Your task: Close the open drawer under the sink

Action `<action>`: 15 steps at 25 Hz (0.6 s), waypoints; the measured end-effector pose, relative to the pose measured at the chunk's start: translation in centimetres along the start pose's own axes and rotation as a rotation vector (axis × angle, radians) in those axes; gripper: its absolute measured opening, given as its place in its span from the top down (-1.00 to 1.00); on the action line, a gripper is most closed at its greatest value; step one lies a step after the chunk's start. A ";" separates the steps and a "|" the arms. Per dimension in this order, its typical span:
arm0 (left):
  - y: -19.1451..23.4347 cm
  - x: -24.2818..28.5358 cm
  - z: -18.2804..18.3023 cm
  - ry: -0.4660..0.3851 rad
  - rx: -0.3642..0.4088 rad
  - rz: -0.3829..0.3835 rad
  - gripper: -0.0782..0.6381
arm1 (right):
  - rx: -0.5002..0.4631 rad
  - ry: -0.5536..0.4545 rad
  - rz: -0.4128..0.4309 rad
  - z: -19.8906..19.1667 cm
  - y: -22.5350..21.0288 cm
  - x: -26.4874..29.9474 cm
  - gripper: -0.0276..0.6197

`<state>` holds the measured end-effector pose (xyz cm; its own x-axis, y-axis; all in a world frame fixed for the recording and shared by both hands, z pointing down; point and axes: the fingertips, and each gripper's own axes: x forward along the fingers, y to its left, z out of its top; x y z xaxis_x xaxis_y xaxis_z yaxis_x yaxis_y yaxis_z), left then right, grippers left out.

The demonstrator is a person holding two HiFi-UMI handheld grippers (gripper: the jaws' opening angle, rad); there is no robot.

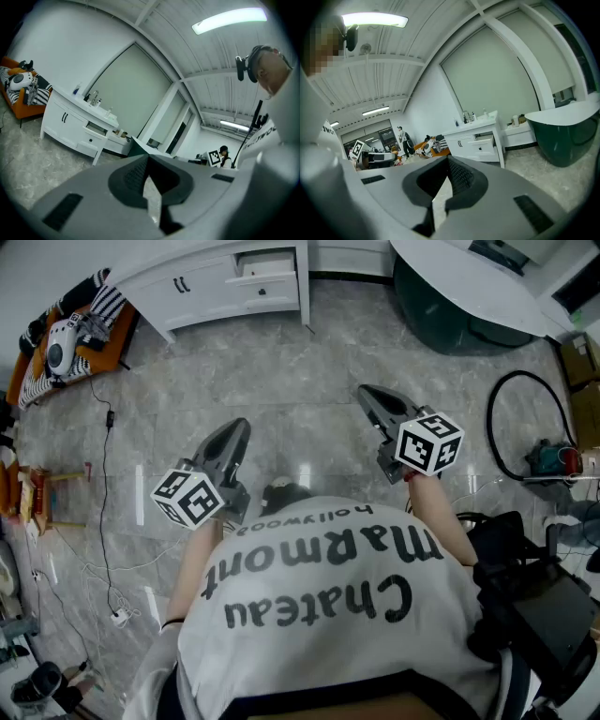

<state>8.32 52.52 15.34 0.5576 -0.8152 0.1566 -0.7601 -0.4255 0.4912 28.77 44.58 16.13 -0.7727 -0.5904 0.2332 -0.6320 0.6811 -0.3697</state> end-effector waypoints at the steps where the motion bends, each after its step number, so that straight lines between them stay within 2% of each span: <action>1: 0.0 0.0 0.0 0.000 0.002 0.000 0.76 | -0.003 0.002 0.002 0.0 0.0 0.0 0.88; 9: 0.2 0.0 -0.1 -0.007 0.004 0.006 0.76 | -0.007 0.008 -0.002 -0.2 -0.2 0.1 0.88; 12: 0.2 -0.4 0.0 -0.021 0.004 0.012 0.76 | 0.024 -0.046 0.017 0.5 0.1 -0.3 0.88; 15: 0.0 -0.9 0.1 -0.051 -0.001 -0.004 0.76 | 0.076 -0.103 0.077 1.3 0.6 -0.4 0.88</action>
<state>7.76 53.17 15.09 0.5433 -0.8322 0.1107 -0.7574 -0.4290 0.4923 28.80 44.68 14.65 -0.8063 -0.5812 0.1096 -0.5615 0.6940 -0.4507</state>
